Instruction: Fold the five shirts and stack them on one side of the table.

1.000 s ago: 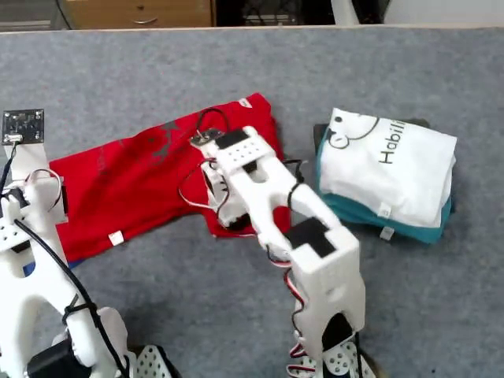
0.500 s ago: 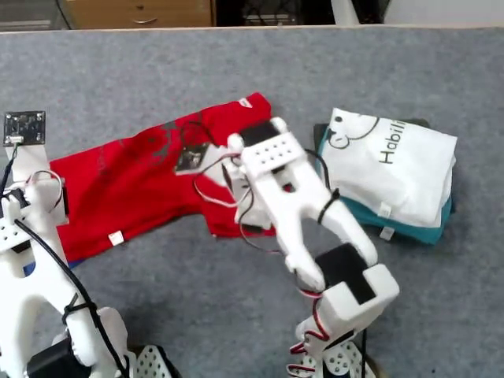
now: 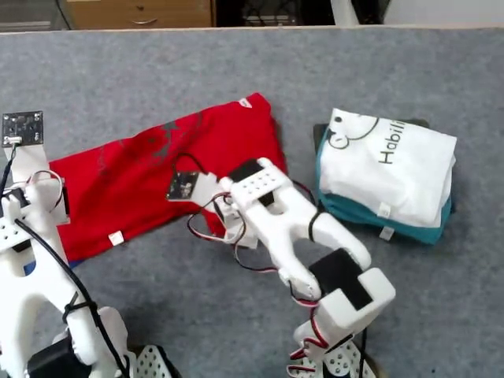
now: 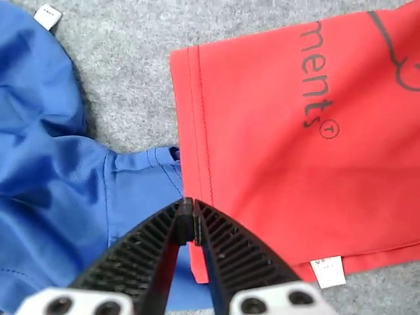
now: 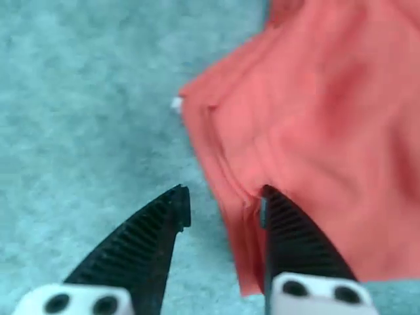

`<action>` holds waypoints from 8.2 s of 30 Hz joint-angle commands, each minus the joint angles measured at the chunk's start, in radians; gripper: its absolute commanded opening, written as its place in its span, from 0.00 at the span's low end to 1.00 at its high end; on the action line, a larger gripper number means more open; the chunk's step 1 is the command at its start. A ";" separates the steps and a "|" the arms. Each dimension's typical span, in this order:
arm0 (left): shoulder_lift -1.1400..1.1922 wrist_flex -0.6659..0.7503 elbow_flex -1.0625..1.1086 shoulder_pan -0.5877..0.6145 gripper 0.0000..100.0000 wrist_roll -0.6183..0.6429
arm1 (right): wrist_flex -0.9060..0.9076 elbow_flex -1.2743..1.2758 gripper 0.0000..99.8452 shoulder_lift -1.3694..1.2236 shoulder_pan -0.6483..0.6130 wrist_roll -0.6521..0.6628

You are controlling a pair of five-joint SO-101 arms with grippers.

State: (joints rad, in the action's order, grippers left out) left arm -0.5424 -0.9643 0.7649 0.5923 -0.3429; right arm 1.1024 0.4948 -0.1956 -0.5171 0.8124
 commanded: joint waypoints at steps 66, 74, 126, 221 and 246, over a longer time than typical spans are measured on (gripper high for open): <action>0.763 -0.287 -0.671 0.125 0.25 0.107 | 0.664 -1.718 0.02 -0.492 0.120 -0.238; 1.140 -0.516 -1.176 0.047 0.21 0.135 | 0.660 -1.468 0.02 -0.390 0.081 -0.238; 0.913 -0.758 -1.481 -0.694 0.03 0.621 | 0.660 -2.129 0.02 -0.386 0.727 -0.293; 0.318 0.011 -0.173 -0.236 0.03 0.574 | 0.206 -1.271 0.02 -0.547 0.169 -0.273; 0.316 0.021 -0.163 -0.236 0.03 0.569 | 0.499 -0.720 0.02 -0.225 0.436 -0.178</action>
State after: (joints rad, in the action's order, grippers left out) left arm -0.1849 -0.9521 0.6053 0.3636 0.2232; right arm 1.6425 -0.2539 -0.5163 -0.1227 0.6329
